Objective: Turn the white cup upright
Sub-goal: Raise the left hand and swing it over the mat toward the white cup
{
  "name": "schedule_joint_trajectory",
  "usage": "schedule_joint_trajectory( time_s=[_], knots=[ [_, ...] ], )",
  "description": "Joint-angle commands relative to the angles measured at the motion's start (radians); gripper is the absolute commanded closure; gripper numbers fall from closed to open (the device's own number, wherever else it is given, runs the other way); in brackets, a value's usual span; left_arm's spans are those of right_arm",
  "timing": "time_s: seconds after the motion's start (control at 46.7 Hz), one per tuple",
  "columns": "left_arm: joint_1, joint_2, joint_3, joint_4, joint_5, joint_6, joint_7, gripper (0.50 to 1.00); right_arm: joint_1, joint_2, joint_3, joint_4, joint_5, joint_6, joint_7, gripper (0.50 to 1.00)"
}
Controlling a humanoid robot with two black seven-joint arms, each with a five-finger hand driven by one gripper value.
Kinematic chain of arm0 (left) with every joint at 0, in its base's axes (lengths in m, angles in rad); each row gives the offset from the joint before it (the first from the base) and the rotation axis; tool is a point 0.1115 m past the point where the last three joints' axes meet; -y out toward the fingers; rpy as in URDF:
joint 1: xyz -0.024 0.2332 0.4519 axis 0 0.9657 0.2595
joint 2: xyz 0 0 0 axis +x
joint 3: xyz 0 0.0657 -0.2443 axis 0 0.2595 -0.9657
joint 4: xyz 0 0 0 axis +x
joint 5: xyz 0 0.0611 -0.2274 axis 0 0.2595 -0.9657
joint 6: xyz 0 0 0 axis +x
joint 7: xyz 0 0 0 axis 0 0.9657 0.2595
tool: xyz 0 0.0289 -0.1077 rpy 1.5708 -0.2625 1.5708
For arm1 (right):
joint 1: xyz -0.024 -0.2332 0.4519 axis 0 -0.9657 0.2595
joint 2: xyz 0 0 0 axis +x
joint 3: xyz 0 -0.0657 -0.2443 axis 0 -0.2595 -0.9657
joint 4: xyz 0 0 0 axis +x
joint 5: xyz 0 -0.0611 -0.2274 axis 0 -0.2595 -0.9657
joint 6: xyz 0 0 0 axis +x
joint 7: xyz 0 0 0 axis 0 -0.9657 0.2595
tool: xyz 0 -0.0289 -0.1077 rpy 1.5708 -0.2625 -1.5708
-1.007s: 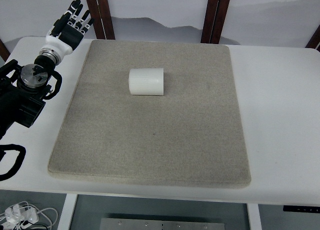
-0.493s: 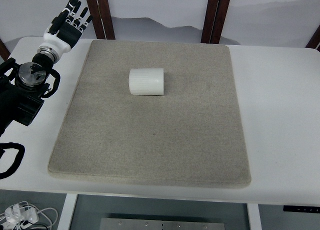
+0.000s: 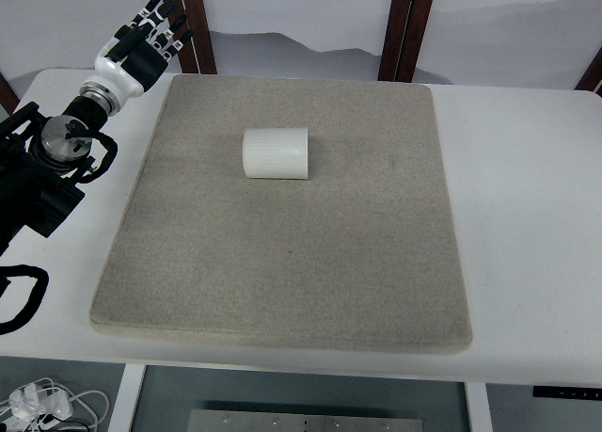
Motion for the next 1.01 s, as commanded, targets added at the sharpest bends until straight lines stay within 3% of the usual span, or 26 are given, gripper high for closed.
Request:
schedule_joint_trajectory(
  time_s=[0.0,0.15,0.386,0.6,0.986],
  knots=[
    [-0.006,0.0,0.0,-0.003,0.065,-0.001,-0.001,0.501,0.0,0.0,0.0,0.0,0.0,0.0,0.0,0.548],
    [-0.021,0.012,0.0,-0.009,0.143,-0.007,-0.009,0.501,0.0,0.0,0.0,0.0,0.0,0.0,0.0,0.548],
    [-0.02,0.106,-0.001,-0.149,0.347,-0.017,-0.012,0.501,0.0,0.0,0.001,0.0,0.0,0.0,0.0,0.548],
    [-0.049,0.146,0.011,-0.186,0.416,-0.018,-0.023,0.501,0.0,0.0,0.0,0.0,0.0,0.0,0.0,0.548],
    [-0.047,0.23,0.036,-0.422,0.787,-0.01,-0.026,0.501,0.0,0.0,0.0,0.0,0.0,0.0,0.0,0.548]
  ],
)
